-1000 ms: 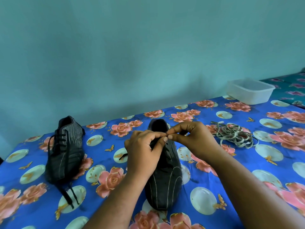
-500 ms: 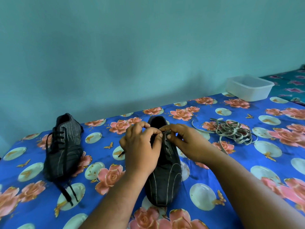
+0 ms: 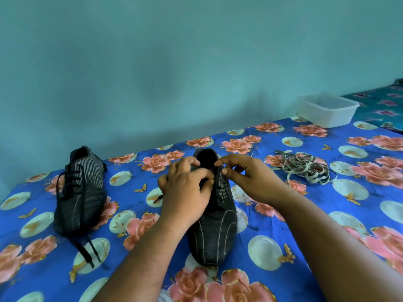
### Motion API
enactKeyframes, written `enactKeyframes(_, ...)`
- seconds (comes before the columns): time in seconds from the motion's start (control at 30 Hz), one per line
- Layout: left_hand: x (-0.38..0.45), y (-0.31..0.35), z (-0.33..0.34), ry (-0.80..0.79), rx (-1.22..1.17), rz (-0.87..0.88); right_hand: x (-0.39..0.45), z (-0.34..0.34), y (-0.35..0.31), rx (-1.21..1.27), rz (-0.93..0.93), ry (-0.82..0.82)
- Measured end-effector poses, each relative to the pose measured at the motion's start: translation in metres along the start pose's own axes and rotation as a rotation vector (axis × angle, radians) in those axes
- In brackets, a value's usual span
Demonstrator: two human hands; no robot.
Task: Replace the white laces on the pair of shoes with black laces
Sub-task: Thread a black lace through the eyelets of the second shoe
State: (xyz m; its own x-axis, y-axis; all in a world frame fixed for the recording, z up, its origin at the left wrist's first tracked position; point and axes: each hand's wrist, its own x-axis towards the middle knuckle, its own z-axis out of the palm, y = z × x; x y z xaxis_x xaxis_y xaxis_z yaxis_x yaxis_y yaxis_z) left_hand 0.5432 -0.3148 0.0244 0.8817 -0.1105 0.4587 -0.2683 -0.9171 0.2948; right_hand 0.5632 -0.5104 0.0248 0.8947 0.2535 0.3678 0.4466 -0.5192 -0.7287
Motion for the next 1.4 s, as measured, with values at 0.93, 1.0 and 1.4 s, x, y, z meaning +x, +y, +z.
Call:
enactKeyframes(0.93,0.004,-0.020,0.014,0.027,-0.549,-0.081,-0.003,-0.014,-0.011,0.130,0.221,-0.068)
enactKeyframes(1.0,0.002,-0.032,0.018,0.019,-0.788,-0.120,-0.003,-0.020,-0.008,0.289,0.273,-0.031)
enactKeyframes(1.4,0.001,-0.052,0.019,-0.096,-0.837,-0.319,0.007,-0.052,0.019,0.490,0.423,0.615)
